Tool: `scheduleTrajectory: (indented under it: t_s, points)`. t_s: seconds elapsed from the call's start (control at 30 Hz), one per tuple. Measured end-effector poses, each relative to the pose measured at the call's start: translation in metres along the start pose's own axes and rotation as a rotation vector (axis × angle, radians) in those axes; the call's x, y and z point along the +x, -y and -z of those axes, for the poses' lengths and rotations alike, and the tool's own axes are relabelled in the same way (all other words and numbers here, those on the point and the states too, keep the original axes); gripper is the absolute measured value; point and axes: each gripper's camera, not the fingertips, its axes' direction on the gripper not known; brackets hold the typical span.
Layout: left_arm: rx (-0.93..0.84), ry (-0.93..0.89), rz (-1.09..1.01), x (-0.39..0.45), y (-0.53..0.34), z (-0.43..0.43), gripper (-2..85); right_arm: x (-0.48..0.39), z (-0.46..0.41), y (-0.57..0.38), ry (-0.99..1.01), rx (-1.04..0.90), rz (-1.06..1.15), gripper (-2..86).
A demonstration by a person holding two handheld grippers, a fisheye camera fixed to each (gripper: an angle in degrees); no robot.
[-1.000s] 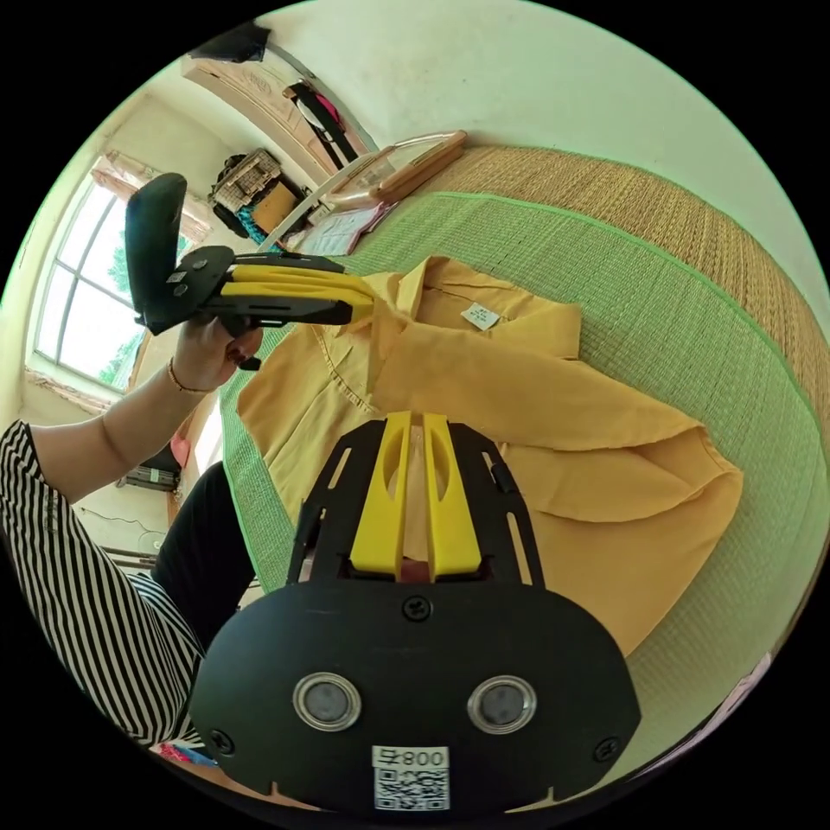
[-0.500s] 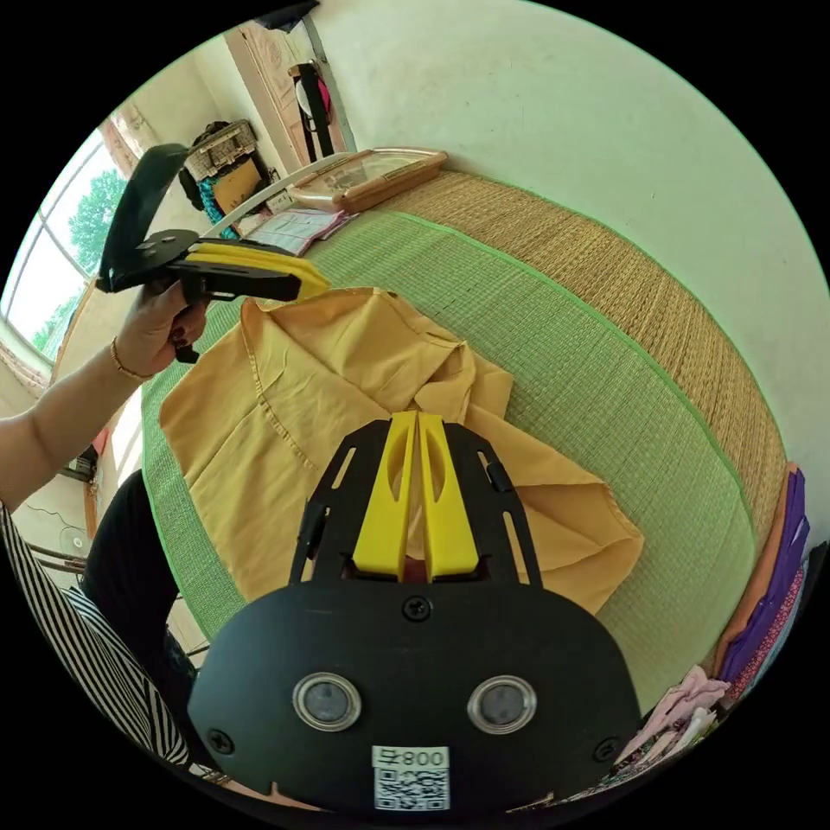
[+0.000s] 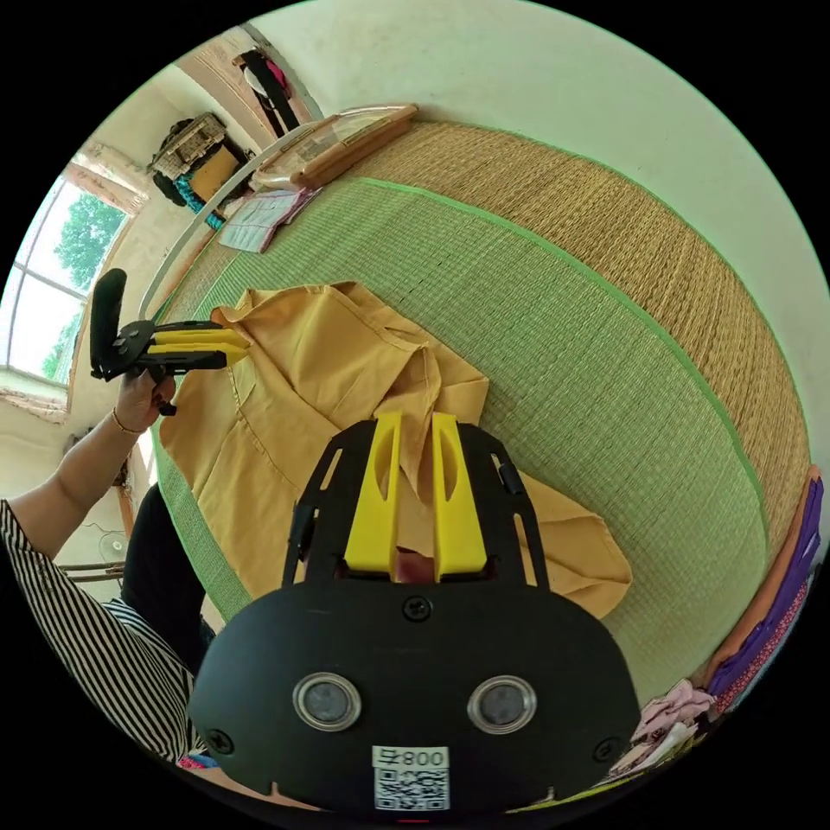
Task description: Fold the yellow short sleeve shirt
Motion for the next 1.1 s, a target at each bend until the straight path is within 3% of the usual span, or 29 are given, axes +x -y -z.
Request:
scheduleTrajectory:
  t_s: [0.3,0.53,0.67,0.8,1.1]
  points:
    - [0.044,0.070,0.019,-0.049,0.011,-0.032,3.4,-0.060,0.051,0.085,-0.247,-0.053,0.191,1.3]
    - [0.113,-0.052,0.087,-0.092,-0.009,-0.060,4.9,-0.068,0.067,0.100,-0.204,-0.056,0.135,6.2]
    - [0.139,-0.118,0.088,-0.100,-0.049,-0.066,6.4,-0.075,0.123,0.041,-0.138,0.118,0.071,6.9]
    - [0.103,-0.158,0.177,-0.117,-0.104,-0.090,7.5,-0.101,0.144,-0.055,-0.214,0.192,0.039,6.8]
    - [0.082,-0.370,0.393,-0.177,-0.130,-0.168,8.4,-0.174,0.120,-0.140,-0.484,0.091,0.133,8.2]
